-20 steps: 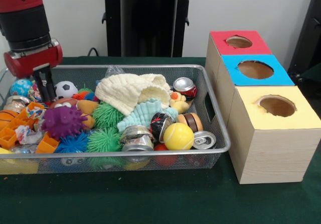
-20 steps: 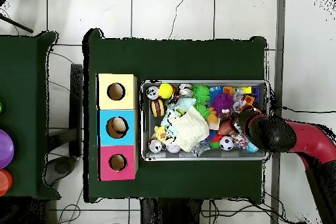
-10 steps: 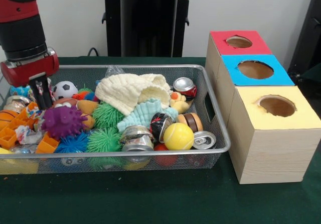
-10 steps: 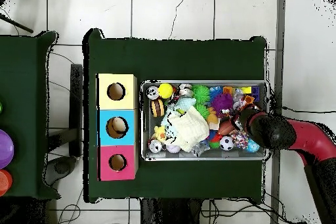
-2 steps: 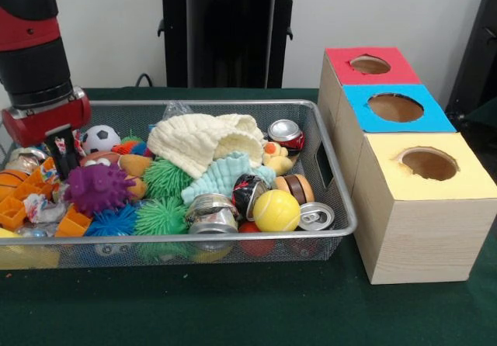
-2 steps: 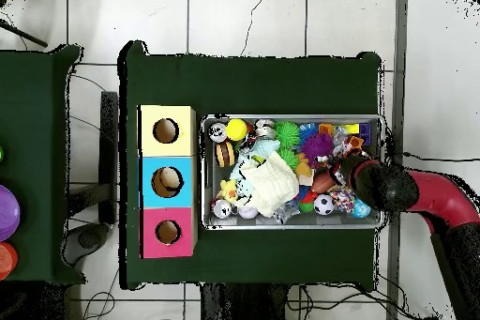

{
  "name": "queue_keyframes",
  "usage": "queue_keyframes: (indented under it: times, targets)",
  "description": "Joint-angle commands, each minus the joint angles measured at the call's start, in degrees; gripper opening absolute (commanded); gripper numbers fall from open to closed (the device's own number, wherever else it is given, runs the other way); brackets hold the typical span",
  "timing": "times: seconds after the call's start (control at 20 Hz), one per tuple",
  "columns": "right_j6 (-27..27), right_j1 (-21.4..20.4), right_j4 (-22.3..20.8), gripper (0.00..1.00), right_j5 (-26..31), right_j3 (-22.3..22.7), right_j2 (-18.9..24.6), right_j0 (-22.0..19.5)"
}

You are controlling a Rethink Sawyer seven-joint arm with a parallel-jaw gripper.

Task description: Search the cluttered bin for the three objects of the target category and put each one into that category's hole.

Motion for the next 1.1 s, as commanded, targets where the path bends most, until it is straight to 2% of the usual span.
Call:
queue_keyframes:
  times: [0.05,0.35,0.65,0.85,1.1]
  targets:
    - [-13.86,2.05,-4.04,1.0,1.1,-3.16,0.16,0.02]
    - [-14.59,2.53,-2.55,1.0,1.98,-2.9,1.32,-0.83]
    - [-15.02,2.92,-2.92,1.0,2.02,-3.35,1.5,-1.19]
    - [-19.41,5.68,-2.91,1.0,2.13,-5.78,3.01,-2.74]
    - [-19.51,7.78,-4.55,1.0,0.33,-7.57,3.04,-2.09]
